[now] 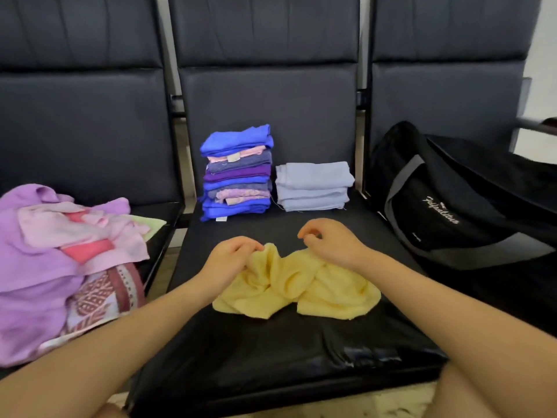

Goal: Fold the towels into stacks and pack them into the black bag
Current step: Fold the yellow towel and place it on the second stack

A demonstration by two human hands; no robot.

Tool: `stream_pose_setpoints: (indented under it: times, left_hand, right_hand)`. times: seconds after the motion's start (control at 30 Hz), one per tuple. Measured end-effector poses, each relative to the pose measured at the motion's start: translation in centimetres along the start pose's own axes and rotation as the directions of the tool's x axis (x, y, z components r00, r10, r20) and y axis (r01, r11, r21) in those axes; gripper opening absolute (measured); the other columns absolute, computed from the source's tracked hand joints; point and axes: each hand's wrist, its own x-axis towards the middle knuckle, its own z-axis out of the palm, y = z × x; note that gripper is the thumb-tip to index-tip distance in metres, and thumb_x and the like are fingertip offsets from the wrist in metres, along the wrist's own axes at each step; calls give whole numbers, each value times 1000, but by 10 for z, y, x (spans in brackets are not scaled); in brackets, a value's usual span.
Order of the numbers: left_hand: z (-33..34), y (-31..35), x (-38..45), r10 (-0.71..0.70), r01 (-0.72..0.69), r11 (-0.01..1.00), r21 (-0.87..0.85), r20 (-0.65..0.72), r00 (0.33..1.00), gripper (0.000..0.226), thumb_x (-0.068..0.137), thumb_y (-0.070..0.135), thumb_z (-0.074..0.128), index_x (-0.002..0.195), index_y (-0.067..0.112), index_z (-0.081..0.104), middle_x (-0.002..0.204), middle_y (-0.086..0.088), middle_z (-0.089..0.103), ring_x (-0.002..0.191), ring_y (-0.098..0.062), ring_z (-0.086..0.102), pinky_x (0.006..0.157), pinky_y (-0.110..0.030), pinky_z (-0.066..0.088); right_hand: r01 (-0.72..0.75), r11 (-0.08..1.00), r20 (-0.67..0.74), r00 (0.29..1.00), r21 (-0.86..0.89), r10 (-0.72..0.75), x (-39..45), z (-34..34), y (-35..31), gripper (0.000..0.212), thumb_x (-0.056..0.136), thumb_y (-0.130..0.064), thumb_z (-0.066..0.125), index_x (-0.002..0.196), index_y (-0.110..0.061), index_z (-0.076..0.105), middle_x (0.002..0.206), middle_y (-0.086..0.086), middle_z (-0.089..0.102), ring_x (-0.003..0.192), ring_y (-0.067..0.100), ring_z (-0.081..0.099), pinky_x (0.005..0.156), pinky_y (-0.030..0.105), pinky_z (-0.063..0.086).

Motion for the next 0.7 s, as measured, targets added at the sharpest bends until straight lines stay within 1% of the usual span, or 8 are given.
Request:
stream_pose_setpoints:
  times: [0.1, 0.27, 0.33, 0.4, 0.47, 0.53, 0.63, 0.7]
  left_hand:
    - [-1, -19, 3, 64, -66, 974, 216, 17, 998, 16, 96, 23, 51, 104, 30, 62, 105, 14, 61, 102, -5, 56, 80, -18, 42]
    - [-11, -43, 2, 6, -7, 847, 532, 4, 1000, 49, 92, 36, 56, 138, 25, 45, 124, 7, 56, 124, -14, 43, 100, -30, 39]
    - [-10, -44, 2, -3, -1, 791, 612, 5, 1000, 46, 92, 37, 57, 135, 23, 50, 123, 6, 58, 122, -17, 44, 98, -29, 39]
    - [-10, -42, 4, -35, 0, 770, 638, 42, 998, 23, 92, 35, 57, 108, 22, 66, 102, 6, 65, 103, -15, 57, 81, -24, 43]
    - [-10, -39, 5, -41, -4, 801, 599, 61, 997, 27, 91, 35, 57, 75, 15, 64, 76, 2, 63, 77, -13, 59, 62, -21, 39]
    - [-13, -35, 4, -30, 0, 870, 493, 53, 998, 38, 91, 35, 57, 70, 3, 59, 71, -7, 58, 70, -16, 53, 58, -22, 35]
    - [-17, -23, 5, -64, 66, 972, 224, -14, 998, 32, 93, 34, 56, 73, 9, 59, 77, -2, 58, 76, -13, 53, 67, -26, 41]
    - [-20, -17, 7, -139, 140, 990, 19, -33, 990, 22, 92, 37, 58, 94, 16, 67, 96, 1, 65, 94, -14, 60, 86, -33, 48]
  right_hand:
    - [33, 981, 20, 999, -191, -30, 5, 13, -13, 28, 90, -37, 53, 88, -15, 70, 83, -4, 65, 83, 17, 61, 74, 36, 52]
    - [1, 890, 330, 929, -457, 168, 14, 37, -9, 54, 80, -71, 50, 81, -18, 60, 79, -4, 59, 76, 15, 58, 61, 29, 43]
    - [78, 883, 380, 917, -463, 118, 16, 42, -3, 45, 83, -62, 53, 98, -20, 59, 92, -5, 60, 87, 16, 59, 66, 30, 44]
    - [140, 916, 392, 920, -375, 20, 17, 46, 3, 29, 87, -50, 55, 96, -23, 57, 91, -6, 57, 86, 15, 56, 65, 28, 42]
    - [138, 949, 405, 914, -282, -13, 16, 50, 6, 21, 89, -43, 55, 84, -24, 51, 83, -7, 52, 80, 14, 52, 63, 28, 39]
    - [11, 982, 402, 913, -188, 67, 19, 48, 6, 21, 91, -42, 51, 85, -22, 51, 89, -5, 54, 85, 15, 54, 72, 30, 46]
    - [-205, 979, 338, 920, -10, 196, 23, 30, 10, 29, 94, -42, 49, 93, -14, 56, 96, 2, 58, 89, 17, 58, 75, 29, 48]
    - [-258, 962, 330, 919, 90, 215, 21, 17, 17, 31, 91, -44, 55, 84, -14, 54, 87, 3, 57, 79, 15, 56, 68, 27, 44]
